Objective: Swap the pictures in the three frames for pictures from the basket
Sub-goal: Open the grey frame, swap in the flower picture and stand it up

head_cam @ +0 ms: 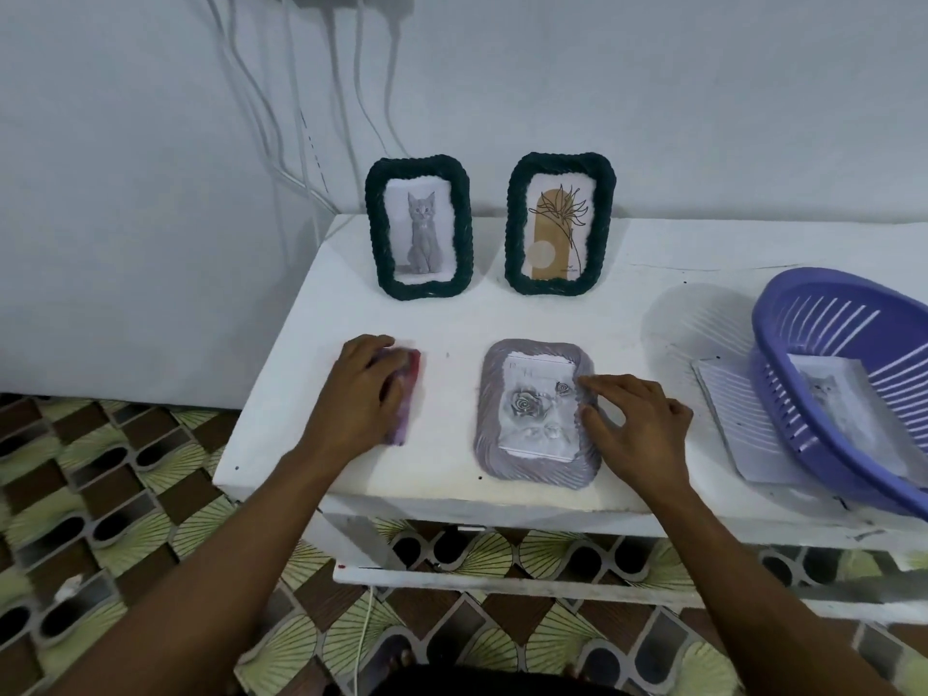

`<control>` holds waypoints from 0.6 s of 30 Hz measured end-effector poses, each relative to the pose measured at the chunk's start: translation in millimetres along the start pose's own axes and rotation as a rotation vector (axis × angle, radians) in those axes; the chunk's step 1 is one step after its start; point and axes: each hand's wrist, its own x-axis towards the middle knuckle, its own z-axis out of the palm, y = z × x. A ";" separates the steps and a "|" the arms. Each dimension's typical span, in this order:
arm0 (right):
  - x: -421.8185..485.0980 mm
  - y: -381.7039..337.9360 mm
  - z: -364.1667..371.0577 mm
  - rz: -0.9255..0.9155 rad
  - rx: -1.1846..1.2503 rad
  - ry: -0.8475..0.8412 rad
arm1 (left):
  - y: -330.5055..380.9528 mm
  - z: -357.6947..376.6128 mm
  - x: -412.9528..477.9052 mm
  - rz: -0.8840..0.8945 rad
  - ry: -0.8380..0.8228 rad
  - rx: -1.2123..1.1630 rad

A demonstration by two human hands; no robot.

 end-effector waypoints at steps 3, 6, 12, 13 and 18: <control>-0.9 -2.3 1.2 0.010 0.010 -0.004 | -14.6 -7.2 -6.7 -0.003 -0.059 0.096; -0.9 -3.9 1.5 0.017 0.014 -0.002 | -15.4 -3.9 -14.0 -0.016 -0.185 0.210; -1.7 -3.5 0.9 0.009 0.001 -0.016 | -30.6 -6.4 -18.5 0.018 -0.294 0.190; -1.6 -3.6 0.9 0.010 -0.003 -0.018 | -38.5 -8.7 -18.1 0.047 -0.306 0.170; -2.5 -3.2 1.0 0.008 0.010 -0.014 | -51.8 -9.4 -18.6 0.100 -0.311 0.151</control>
